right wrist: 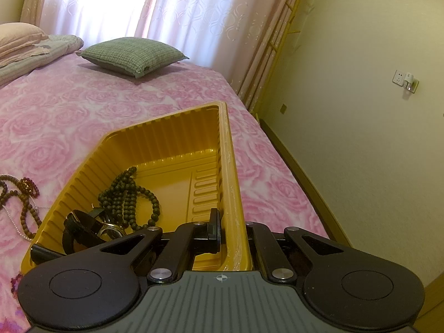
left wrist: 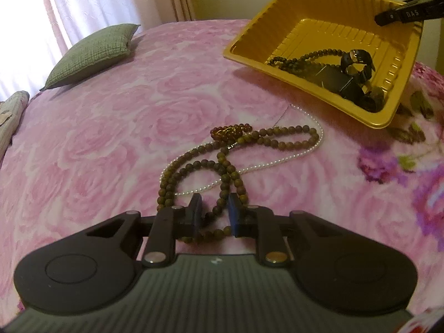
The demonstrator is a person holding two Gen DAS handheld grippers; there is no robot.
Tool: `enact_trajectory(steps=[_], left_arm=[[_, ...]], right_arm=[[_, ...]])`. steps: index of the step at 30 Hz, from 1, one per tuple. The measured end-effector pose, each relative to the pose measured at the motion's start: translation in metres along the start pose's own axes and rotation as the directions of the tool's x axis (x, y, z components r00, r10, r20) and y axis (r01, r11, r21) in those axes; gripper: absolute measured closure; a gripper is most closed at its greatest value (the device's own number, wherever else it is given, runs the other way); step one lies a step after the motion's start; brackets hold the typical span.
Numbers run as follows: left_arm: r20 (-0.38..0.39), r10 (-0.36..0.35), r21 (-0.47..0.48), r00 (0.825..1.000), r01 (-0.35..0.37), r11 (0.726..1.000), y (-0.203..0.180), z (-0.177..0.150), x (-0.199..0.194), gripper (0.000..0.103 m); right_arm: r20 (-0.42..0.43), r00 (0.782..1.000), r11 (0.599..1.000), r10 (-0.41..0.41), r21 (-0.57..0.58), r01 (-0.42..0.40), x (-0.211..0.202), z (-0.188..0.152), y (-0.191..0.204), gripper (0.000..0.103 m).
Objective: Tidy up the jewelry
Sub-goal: 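Grasp a brown wooden bead strand with the left gripper, then lift the bead strand into the tray and open the left gripper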
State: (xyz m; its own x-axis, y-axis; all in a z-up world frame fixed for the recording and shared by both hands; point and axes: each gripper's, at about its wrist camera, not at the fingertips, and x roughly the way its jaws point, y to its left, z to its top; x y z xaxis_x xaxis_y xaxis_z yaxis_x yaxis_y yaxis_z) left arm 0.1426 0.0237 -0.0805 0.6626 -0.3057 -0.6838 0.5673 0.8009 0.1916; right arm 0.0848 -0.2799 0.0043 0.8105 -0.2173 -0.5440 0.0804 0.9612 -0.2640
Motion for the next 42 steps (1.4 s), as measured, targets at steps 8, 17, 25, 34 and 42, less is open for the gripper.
enact_trajectory(steps=[8,17,25,34,42], left_arm=[[0.053,-0.002,-0.059,0.999,0.005,0.998,0.015,0.017,-0.019,0.097],[0.149,0.003,-0.076,0.989,0.008,0.997,0.034,0.066,-0.048,0.097],[0.232,-0.082,-0.049,0.969,0.096,0.994,0.004,0.113,-0.047,0.097],[0.273,-0.219,-0.027,0.937,0.234,0.972,-0.047,0.155,-0.019,0.097],[0.256,-0.295,-0.026,0.921,0.311,0.95,-0.076,0.176,0.013,0.097]], right_arm=[[-0.001,1.0,1.0,0.001,-0.001,-0.001,0.0,0.0,0.0,0.099],[0.004,1.0,1.0,0.003,0.002,-0.003,-0.001,0.0,0.0,0.1],[0.011,1.0,1.0,0.005,0.003,-0.005,-0.005,0.001,0.0,0.1],[0.012,1.0,1.0,0.008,0.002,-0.008,-0.005,0.001,0.0,0.1],[0.009,1.0,1.0,0.006,0.006,-0.007,-0.003,0.0,0.0,0.099]])
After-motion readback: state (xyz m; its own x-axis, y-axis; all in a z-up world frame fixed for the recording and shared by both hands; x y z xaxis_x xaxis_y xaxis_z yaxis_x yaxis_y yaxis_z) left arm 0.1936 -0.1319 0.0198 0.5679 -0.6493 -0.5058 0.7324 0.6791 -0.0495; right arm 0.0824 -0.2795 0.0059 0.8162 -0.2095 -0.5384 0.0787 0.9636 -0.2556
